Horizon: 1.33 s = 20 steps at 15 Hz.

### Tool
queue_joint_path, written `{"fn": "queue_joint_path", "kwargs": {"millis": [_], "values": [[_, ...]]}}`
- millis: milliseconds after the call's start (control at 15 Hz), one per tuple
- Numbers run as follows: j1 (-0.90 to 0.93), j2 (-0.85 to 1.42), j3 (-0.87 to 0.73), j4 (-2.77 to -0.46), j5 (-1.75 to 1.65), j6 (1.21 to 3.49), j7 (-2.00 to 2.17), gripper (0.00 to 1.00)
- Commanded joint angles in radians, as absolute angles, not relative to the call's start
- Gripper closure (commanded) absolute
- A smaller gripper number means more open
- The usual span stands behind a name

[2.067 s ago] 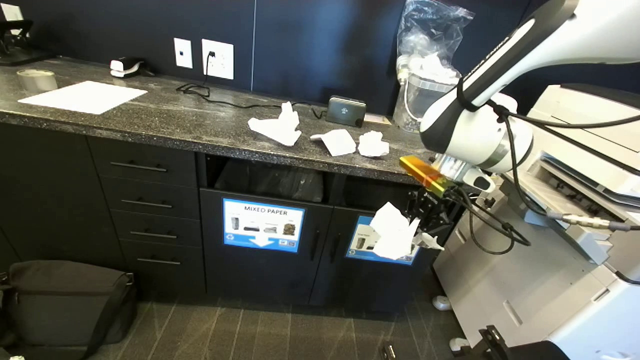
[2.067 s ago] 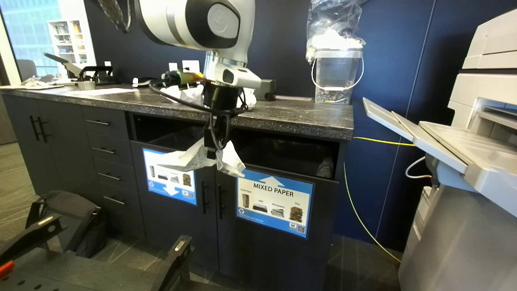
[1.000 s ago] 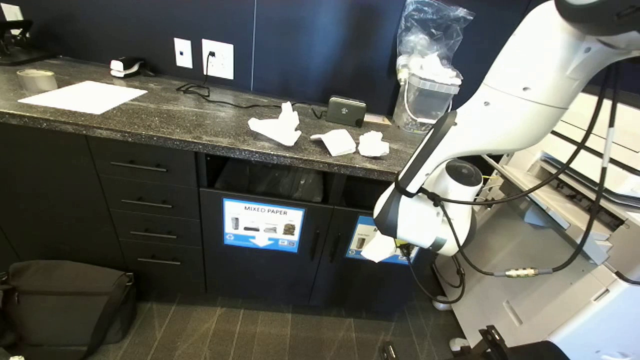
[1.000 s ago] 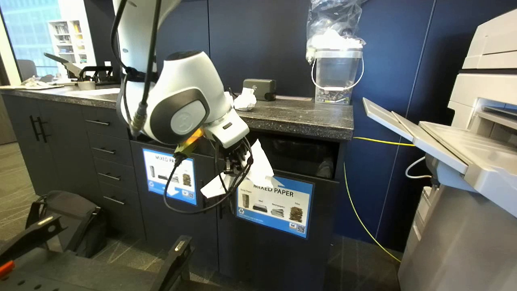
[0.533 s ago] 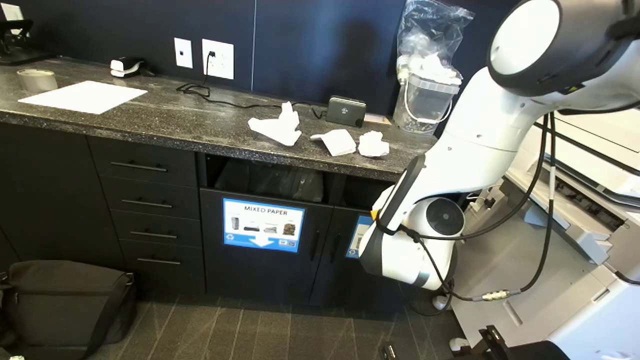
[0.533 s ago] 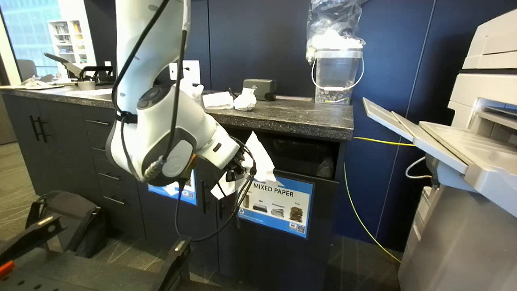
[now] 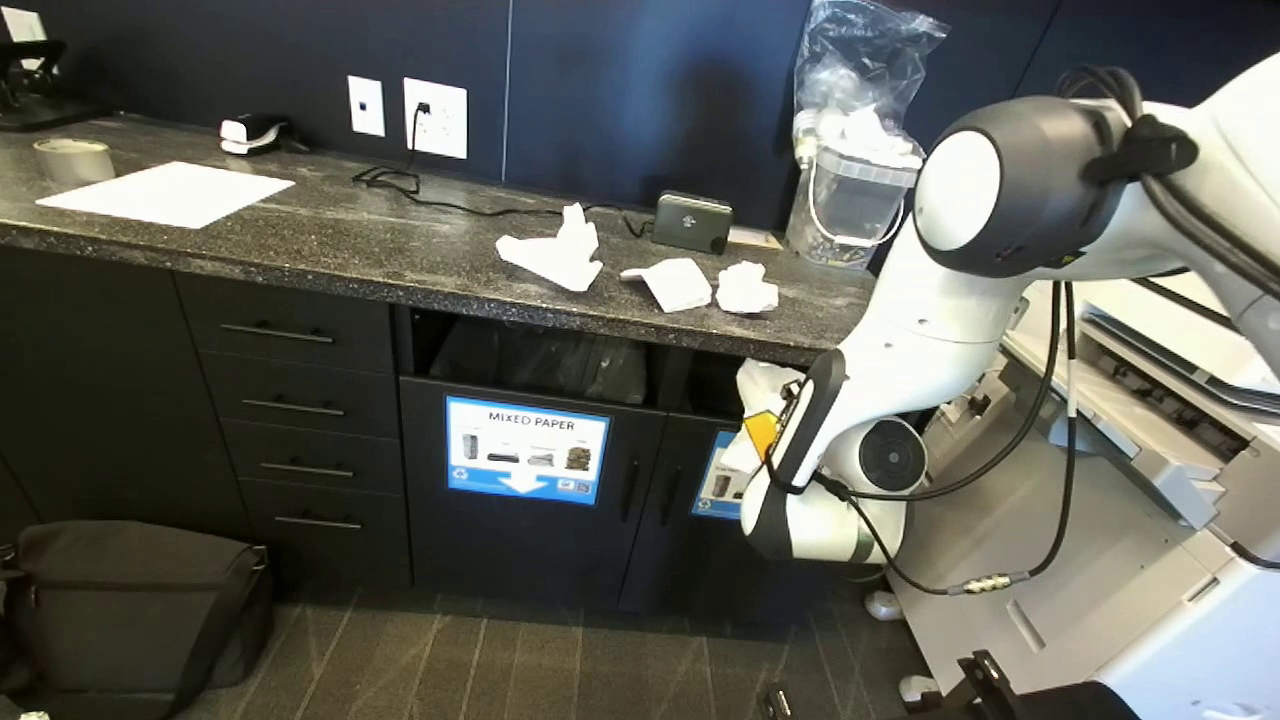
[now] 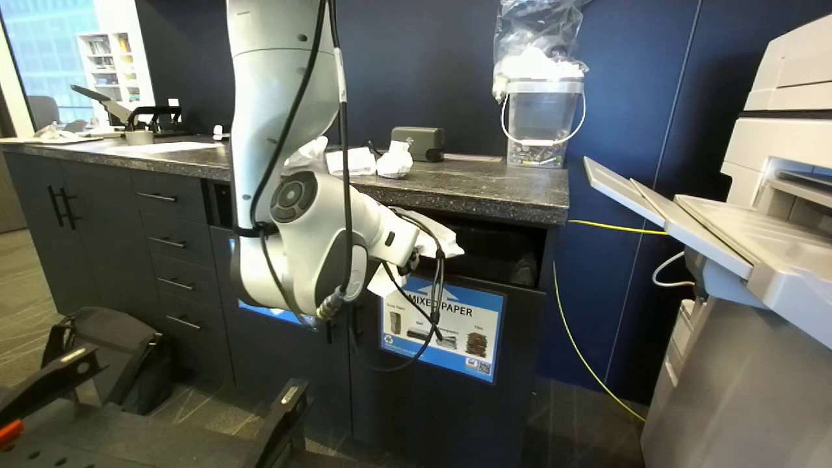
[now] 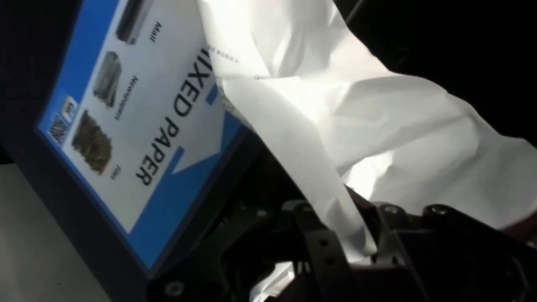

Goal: Pick up the paper from the counter and put it in the bin

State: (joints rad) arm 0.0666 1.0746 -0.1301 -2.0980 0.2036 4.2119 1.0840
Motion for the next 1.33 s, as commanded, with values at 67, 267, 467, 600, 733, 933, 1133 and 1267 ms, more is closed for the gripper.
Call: {"fn": "queue_joint_path", "kwargs": {"millis": [67, 267, 467, 600, 733, 933, 1133, 1267], "values": [[-0.093, 1.157, -0.067, -1.916, 0.057, 4.273, 1.006, 0.91], [-0.179, 1.194, -0.023, -1.824, -0.041, 4.211, 1.003, 0.91], [-0.25, 1.229, 0.038, -1.757, -0.112, 4.163, 0.998, 0.91], [-0.288, 1.251, 0.069, -1.725, -0.157, 4.144, 1.0, 0.91], [-0.309, 1.287, 0.091, -1.665, -0.182, 4.111, 1.001, 0.91], [-0.33, 1.314, 0.116, -1.616, -0.214, 4.085, 1.002, 0.91], [-0.338, 1.337, 0.131, -1.576, -0.212, 4.061, 0.999, 0.91], [-0.339, 1.356, 0.135, -1.541, -0.203, 4.043, 0.996, 0.91]]}}
